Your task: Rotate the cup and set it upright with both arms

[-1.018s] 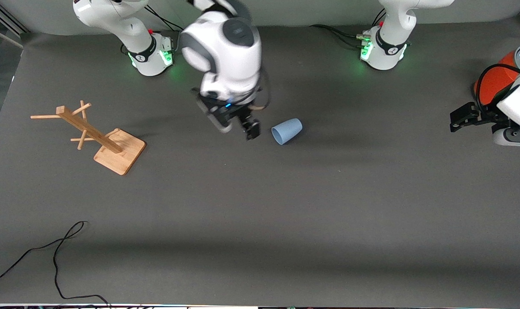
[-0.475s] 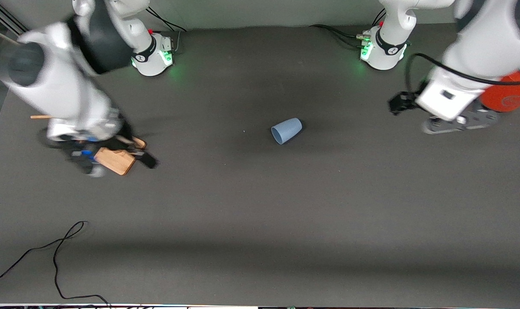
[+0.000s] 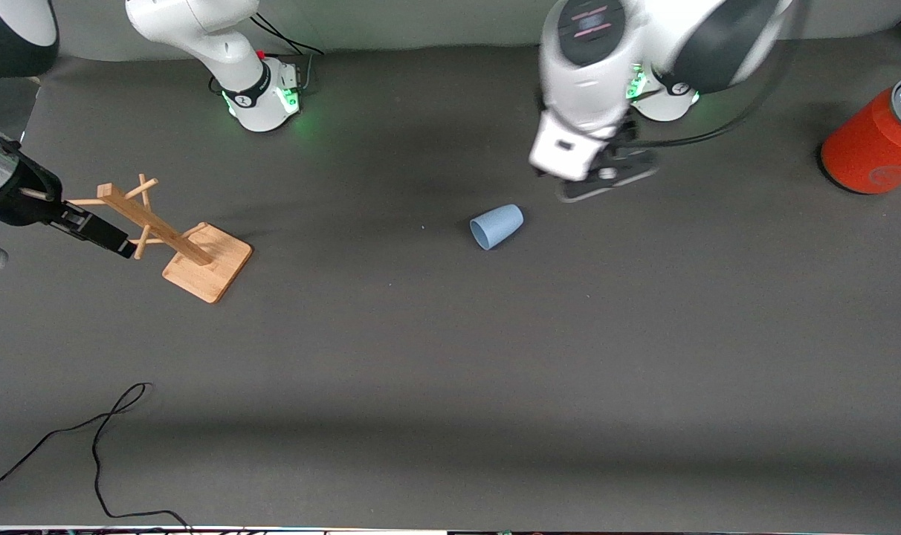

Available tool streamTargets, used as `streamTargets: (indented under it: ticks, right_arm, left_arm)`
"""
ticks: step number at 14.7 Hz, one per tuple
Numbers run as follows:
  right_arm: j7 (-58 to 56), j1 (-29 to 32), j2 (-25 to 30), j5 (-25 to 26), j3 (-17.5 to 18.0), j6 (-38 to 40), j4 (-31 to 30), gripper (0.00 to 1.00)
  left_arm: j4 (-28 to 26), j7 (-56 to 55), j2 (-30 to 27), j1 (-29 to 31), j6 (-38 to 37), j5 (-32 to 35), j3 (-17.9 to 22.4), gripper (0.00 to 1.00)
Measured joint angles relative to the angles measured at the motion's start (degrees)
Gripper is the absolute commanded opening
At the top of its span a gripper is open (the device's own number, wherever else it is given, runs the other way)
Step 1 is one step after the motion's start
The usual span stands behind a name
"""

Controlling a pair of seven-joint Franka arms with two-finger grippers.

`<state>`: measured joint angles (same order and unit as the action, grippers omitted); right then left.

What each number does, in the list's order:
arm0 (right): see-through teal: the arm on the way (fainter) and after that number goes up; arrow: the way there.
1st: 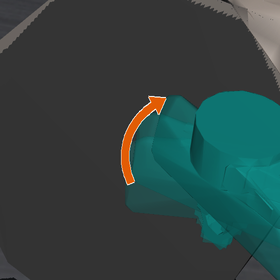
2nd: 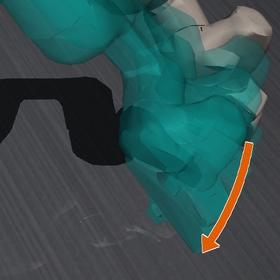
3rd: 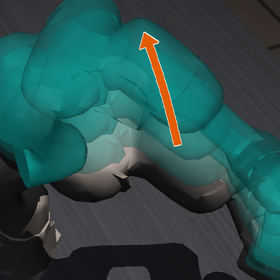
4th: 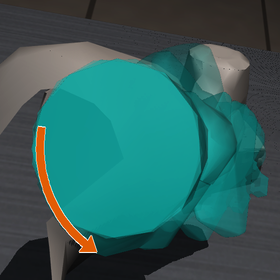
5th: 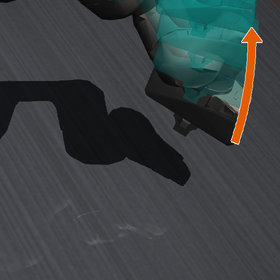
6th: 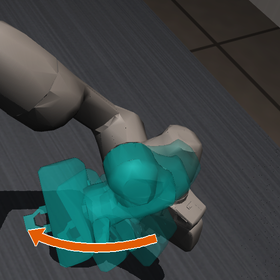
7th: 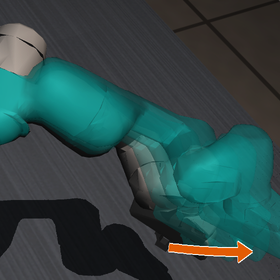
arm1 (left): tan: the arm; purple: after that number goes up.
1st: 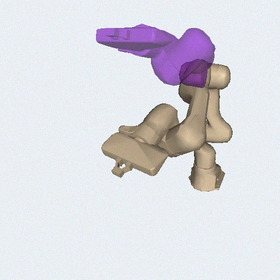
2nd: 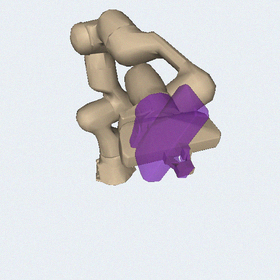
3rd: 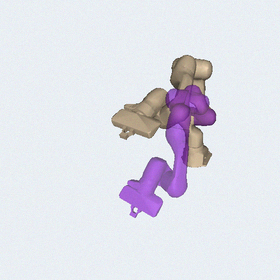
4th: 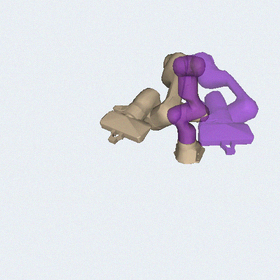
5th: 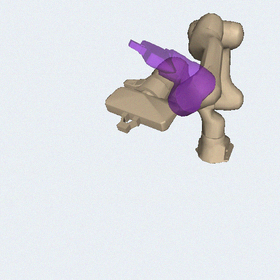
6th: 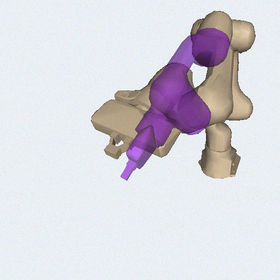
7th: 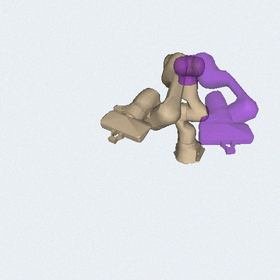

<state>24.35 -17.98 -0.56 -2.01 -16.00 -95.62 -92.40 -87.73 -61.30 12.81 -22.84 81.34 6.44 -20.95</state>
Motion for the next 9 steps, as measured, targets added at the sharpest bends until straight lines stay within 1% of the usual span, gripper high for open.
streamTargets:
  ticks: [1,3,6,9]
  right_arm:
    - [-2.2,0.5,0.0,0.0,0.0,-0.1,-0.3,1.00]
    - [-6.3,1.9,0.0,0.0,0.0,-0.2,-0.8,1.00]
    - [-8.4,4.0,0.0,0.0,0.3,-0.2,-1.5,1.00]
    - [-10.8,7.3,0.1,0.0,3.2,-0.4,-2.3,1.00]
  left_arm:
    - [0.9,-3.2,3.1,-2.5,0.5,1.3,0.0,1.00]
    - [4.5,-8.7,10.1,-6.2,0.9,4.1,0.0,1.00]
    - [12.6,-16.2,20.2,-9.9,1.1,8.1,0.2,1.00]
    - [18.9,-23.0,28.0,-13.1,1.3,11.6,0.3,1.00]
